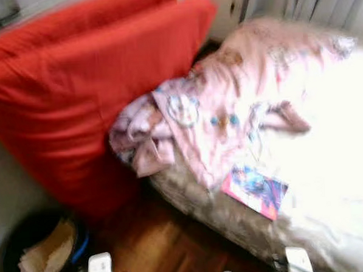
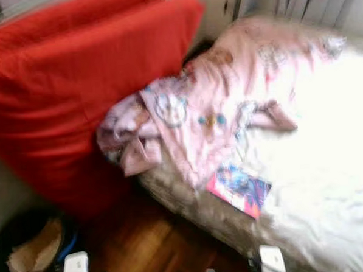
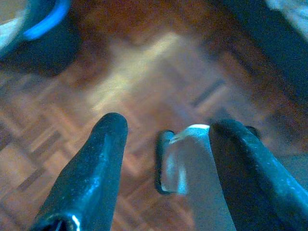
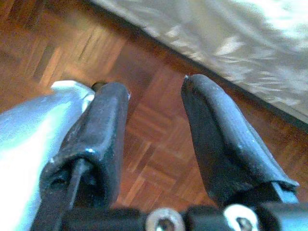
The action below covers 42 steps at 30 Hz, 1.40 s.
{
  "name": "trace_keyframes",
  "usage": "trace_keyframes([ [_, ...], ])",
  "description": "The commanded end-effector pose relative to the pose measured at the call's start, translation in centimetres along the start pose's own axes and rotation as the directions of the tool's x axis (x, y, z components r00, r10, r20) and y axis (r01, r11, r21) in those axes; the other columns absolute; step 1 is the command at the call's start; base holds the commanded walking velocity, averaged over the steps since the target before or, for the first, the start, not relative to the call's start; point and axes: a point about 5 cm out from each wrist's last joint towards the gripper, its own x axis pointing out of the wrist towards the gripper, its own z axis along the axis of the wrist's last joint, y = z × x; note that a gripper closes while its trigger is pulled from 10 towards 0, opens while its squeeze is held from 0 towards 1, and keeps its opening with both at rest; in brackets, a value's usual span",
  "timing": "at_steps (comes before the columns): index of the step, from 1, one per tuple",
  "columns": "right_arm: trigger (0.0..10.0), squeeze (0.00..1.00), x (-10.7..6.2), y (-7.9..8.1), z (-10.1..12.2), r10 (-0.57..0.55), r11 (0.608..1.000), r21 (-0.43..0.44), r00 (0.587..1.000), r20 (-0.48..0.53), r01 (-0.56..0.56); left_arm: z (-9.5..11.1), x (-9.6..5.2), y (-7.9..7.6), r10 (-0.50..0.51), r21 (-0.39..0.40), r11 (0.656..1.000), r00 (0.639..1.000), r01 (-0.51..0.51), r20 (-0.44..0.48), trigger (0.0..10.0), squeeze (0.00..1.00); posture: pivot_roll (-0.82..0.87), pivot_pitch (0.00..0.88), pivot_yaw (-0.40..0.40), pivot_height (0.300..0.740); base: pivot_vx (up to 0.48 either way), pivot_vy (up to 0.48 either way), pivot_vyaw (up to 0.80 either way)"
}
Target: Clean up the room
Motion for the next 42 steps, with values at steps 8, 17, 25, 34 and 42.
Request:
trace_keyframes([
  [8,10.0,0.00,1.49,2.75,7.46,0.080,0.982,0.160,0.991,0.103,-0.096,1.25,0.56,0.20,-0.046,0.127,0.990,0.996,0.057,-0.082,10.0,0.00,0.07,0.000,-0.040,0.740,0.000,0.000,-0.77],
  [17,10.0,0.00,1.44,2.84,7.77,0.069,0.979,0.179,0.986,0.152,-0.096,1.35,0.52,0.29,-0.035,0.023,0.999,0.998,0.036,-0.043,10.0,0.00,0.06,0.000,-0.034,0.740,0.000,0.000,0.00],
  [25,10.0,0.00,1.41,2.80,8.13,0.070,0.981,0.165,0.982,0.176,-0.099,1.51,0.56,0.09,-0.059,0.019,0.998,0.998,0.060,-0.038,10.0,0.00,0.07,0.000,-0.042,0.740,0.000,0.000,0.00],
  [34,10.0,0.00,1.46,2.70,7.98,0.045,0.985,0.160,0.988,0.149,-0.069,1.27,0.56,0.30,-0.037,0.068,0.997,0.996,0.043,-0.079,10.0,0.00,0.07,0.000,-0.040,0.740,0.000,0.000,0.00],
  [42,10.0,0.00,1.49,2.54,7.81,0.024,0.987,0.154,0.992,0.126,-0.043,1.23,0.56,0.42,-0.014,0.063,0.998,0.997,0.019,-0.079,10.0,0.00,0.07,0.000,-0.043,0.740,0.000,0.000,0.00],
])
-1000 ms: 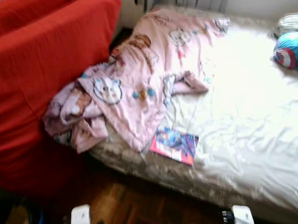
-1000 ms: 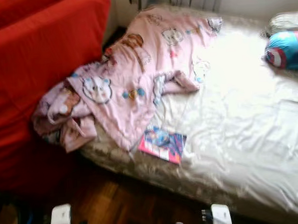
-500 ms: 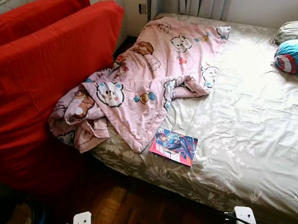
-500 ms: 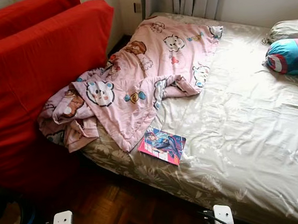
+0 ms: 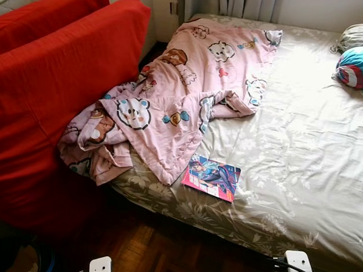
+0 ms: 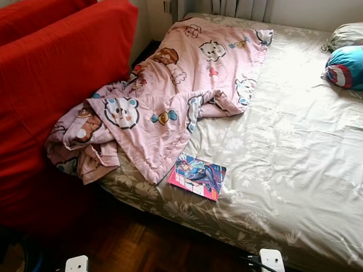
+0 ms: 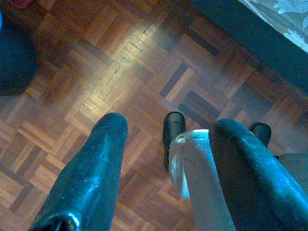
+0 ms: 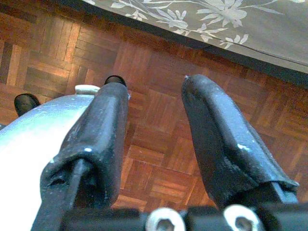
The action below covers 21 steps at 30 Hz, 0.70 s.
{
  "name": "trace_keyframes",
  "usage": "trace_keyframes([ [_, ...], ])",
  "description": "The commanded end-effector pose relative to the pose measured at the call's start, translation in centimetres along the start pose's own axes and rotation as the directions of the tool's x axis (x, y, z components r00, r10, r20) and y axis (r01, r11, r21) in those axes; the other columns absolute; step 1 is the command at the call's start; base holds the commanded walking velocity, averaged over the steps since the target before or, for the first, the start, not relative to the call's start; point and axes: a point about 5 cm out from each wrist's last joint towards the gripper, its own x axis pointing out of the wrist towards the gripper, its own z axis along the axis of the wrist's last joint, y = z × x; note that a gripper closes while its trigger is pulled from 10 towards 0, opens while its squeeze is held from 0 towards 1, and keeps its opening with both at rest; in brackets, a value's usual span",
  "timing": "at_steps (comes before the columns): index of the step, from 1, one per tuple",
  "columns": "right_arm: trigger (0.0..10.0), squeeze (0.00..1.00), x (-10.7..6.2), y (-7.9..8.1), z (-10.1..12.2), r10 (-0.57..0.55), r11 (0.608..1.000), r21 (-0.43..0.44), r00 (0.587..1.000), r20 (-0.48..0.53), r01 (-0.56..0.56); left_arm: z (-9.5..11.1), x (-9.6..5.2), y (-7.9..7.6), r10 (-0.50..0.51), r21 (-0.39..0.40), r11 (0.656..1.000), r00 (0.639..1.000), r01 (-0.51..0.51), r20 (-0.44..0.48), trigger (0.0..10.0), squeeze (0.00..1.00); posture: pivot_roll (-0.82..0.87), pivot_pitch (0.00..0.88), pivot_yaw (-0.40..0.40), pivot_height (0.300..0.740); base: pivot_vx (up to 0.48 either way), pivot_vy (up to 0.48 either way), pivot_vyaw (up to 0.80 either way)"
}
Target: Clean up the room
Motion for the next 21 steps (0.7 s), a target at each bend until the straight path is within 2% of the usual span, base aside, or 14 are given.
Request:
trace_keyframes([
  [1,10.0,0.00,1.47,2.32,8.14,0.012,0.988,0.149,0.991,0.134,-0.032,1.35,0.61,0.16,-0.019,0.059,0.998,0.997,0.023,-0.074,10.0,0.00,0.07,0.000,-0.043,0.740,0.000,0.000,0.00],
  [21,10.0,0.00,1.47,2.26,8.14,0.004,0.990,0.140,0.991,0.132,-0.022,1.36,0.62,0.13,-0.024,0.058,0.998,0.997,0.028,-0.074,10.0,0.00,0.06,0.000,-0.042,0.740,0.000,0.000,0.00],
])
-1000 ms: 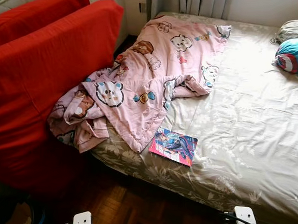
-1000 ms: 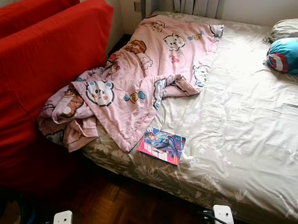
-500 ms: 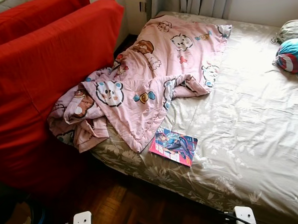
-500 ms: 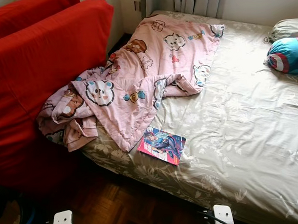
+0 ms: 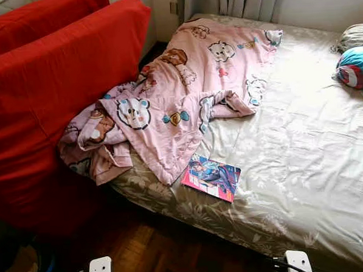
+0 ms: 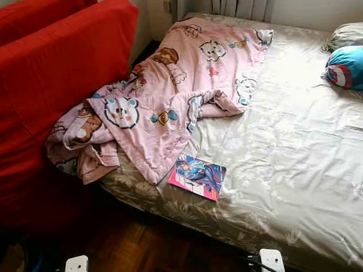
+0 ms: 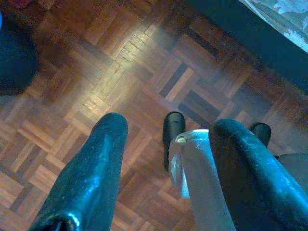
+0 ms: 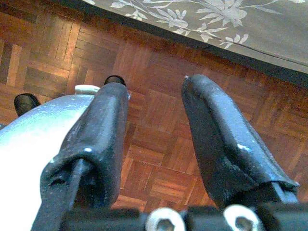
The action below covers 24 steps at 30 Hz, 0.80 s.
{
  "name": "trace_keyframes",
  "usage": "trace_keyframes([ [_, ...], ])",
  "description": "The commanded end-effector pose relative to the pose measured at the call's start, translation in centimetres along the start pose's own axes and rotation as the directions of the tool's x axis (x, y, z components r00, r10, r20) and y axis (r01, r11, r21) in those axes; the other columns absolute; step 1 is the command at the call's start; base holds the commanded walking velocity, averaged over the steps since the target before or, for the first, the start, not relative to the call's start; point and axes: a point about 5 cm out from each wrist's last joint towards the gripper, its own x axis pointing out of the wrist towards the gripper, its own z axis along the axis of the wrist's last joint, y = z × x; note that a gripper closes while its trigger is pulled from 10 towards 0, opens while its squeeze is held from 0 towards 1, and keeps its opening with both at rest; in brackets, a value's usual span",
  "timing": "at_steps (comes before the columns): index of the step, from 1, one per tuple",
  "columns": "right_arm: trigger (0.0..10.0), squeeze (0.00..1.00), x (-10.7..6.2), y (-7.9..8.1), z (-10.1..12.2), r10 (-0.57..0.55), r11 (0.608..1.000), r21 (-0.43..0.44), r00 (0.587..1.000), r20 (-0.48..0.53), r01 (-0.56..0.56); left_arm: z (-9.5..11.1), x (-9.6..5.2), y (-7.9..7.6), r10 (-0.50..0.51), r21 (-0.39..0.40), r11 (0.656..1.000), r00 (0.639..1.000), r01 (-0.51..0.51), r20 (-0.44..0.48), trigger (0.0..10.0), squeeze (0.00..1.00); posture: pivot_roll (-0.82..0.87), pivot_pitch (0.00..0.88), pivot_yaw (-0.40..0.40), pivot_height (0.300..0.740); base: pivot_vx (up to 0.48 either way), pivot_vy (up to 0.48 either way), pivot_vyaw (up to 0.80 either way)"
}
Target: Clean up the room
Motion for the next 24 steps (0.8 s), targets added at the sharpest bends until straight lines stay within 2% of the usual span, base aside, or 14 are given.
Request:
trace_keyframes([
  [1,10.0,0.00,1.47,2.26,8.13,0.004,0.990,0.140,0.991,0.131,-0.022,1.36,0.62,0.13,-0.024,0.058,0.998,0.997,0.028,-0.074,10.0,0.00,0.06,0.000,-0.042,0.740,0.000,0.000,0.00],
  [24,10.0,0.00,1.46,2.39,7.95,0.027,0.990,0.133,0.991,0.133,-0.045,1.16,0.55,0.20,-0.014,0.033,0.999,0.997,0.016,-0.070,10.0,0.00,0.06,0.000,-0.039,0.740,0.000,0.000,0.00],
])
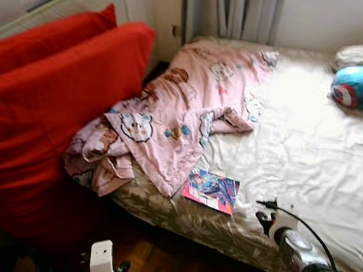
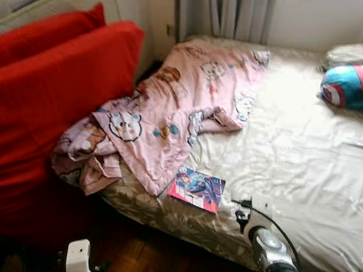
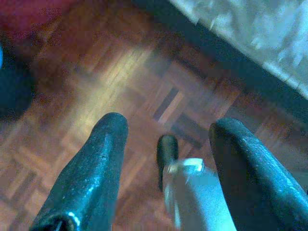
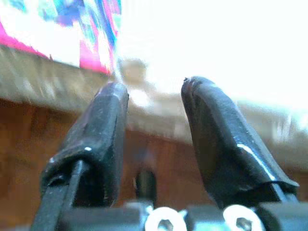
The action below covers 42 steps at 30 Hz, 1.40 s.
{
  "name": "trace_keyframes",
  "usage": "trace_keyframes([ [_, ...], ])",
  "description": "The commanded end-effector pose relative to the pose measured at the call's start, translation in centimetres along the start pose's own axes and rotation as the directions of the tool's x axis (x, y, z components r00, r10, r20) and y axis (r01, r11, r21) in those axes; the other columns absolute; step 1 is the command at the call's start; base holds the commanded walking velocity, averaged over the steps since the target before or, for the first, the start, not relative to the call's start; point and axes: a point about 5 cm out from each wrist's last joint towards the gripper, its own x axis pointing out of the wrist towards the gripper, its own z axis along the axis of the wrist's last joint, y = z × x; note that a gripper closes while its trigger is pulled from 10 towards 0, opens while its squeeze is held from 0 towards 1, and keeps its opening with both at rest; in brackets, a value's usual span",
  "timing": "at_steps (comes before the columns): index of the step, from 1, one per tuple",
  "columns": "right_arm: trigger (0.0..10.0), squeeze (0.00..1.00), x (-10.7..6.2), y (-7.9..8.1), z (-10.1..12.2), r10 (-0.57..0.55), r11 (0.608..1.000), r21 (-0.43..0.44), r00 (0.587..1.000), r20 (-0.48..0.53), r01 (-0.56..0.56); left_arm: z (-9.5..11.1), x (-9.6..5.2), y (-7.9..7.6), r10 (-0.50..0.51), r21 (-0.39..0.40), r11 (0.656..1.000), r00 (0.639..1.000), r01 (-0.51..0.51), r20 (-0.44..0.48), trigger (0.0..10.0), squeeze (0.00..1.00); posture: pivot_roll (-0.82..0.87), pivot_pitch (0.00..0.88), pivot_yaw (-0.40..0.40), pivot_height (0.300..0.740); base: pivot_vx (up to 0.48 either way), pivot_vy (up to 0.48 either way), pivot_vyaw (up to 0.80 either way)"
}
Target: Clean up the room
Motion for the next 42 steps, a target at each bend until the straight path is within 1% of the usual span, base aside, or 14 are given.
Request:
trace_keyframes([
  [1,10.0,0.00,-0.2,-0.3,-1.0,-0.013,1.000,0.023,0.999,-0.041,0.014,-0.9,-0.1,0.1,0.006,-0.006,1.000,0.999,-0.006,-0.039,10.0,0.00,0.06,0.000,-0.039,0.740,0.000,0.000,0.00],
  [13,10.0,0.00,-0.1,-0.1,-0.4,-0.005,0.998,0.060,1.000,0.016,0.004,-0.1,-0.1,0.0,0.007,-0.054,0.999,0.999,-0.004,0.038,10.0,0.00,0.06,0.000,-0.043,0.740,0.000,0.000,0.00],
  [19,10.0,0.00,-0.3,-0.2,1.0,-0.018,0.999,0.053,0.986,0.167,0.009,1.0,-0.2,0.1,0.021,-0.108,0.994,0.987,-0.004,0.157,10.0,0.00,0.06,0.000,-0.045,0.740,0.000,0.000,0.00],
  [24,10.0,0.00,-0.5,-0.2,1.7,-0.025,0.994,0.107,0.964,0.263,-0.003,1.6,-0.4,0.1,0.025,-0.183,0.983,0.970,0.020,0.240,10.0,0.00,0.06,0.000,-0.045,0.740,0.000,0.000,0.00],
  [25,10.0,0.00,-0.5,-0.1,1.9,-0.014,0.994,0.108,0.960,0.281,-0.017,4.5,-0.2,0.0,0.015,-0.151,0.988,0.938,0.039,0.345,10.0,0.00,0.06,0.000,-0.044,0.740,0.000,0.000,0.00],
  [26,10.0,0.00,-0.5,-0.1,1.9,-0.014,0.994,0.108,0.960,0.281,-0.017,4.5,-0.2,0.0,0.015,-0.151,0.988,0.938,0.039,0.345,10.0,0.00,0.06,0.000,-0.044,0.740,0.000,0.000,0.00],
  [29,10.0,0.00,-0.7,0.0,2.5,0.005,0.992,0.113,0.935,0.355,-0.048,16.2,-1.4,-1.4,-0.039,-0.042,0.995,0.744,0.091,0.668,10.0,0.00,0.06,0.000,-0.042,0.740,0.000,0.000,0.00],
  [30,10.0,0.00,-0.7,0.0,2.5,0.005,0.992,0.113,0.935,0.355,-0.048,16.2,-1.4,-1.4,-0.039,-0.042,0.995,0.744,0.091,0.668,10.0,0.00,0.06,0.000,-0.042,0.740,0.000,0.000,0.00],
  [31,10.0,0.00,-0.8,0.1,2.6,0.009,0.991,0.122,0.927,0.375,-0.059,17.3,-1.7,-1.8,-0.054,-0.028,0.994,0.714,0.103,0.698,10.0,0.00,0.06,0.000,-0.042,0.740,0.000,0.000,0.00],
  [32,10.0,0.00,-0.8,0.0,5.8,0.017,0.992,0.102,0.882,0.470,-0.073,18.1,-2.0,-2.1,-0.067,-0.018,0.993,0.688,0.116,0.723,10.0,0.00,0.06,0.000,-0.041,0.740,0.000,0.000,0.00],
  [33,10.0,0.00,-1.4,0.2,11.2,0.040,0.993,0.066,0.785,0.619,-0.103,19.0,-2.4,-2.5,-0.085,-0.006,0.991,0.653,0.136,0.753,10.0,0.00,0.06,0.000,-0.041,0.740,0.000,0.000,0.00],
  [34,10.0,0.00,-1.4,0.2,11.2,0.040,0.993,0.066,0.785,0.619,-0.103,19.0,-2.4,-2.5,-0.085,-0.006,0.991,0.653,0.136,0.753,10.0,0.00,0.06,0.000,-0.041,0.740,0.000,0.000,0.00],
  [36,10.0,0.00,-1.7,0.8,12.9,0.064,0.992,0.035,0.738,0.672,-0.118,19.3,-2.6,-2.8,-0.106,0.012,0.988,0.628,0.152,0.771,10.0,0.00,0.06,0.000,-0.040,0.740,0.000,0.000,0.00],
  [42,10.0,0.00,-2.3,1.4,13.5,0.103,0.989,-0.004,0.675,0.730,-0.146,18.2,-2.4,-3.1,-0.130,0.046,0.988,0.641,0.147,0.757,10.0,0.00,0.06,0.000,-0.035,0.740,0.000,0.000,0.00],
])
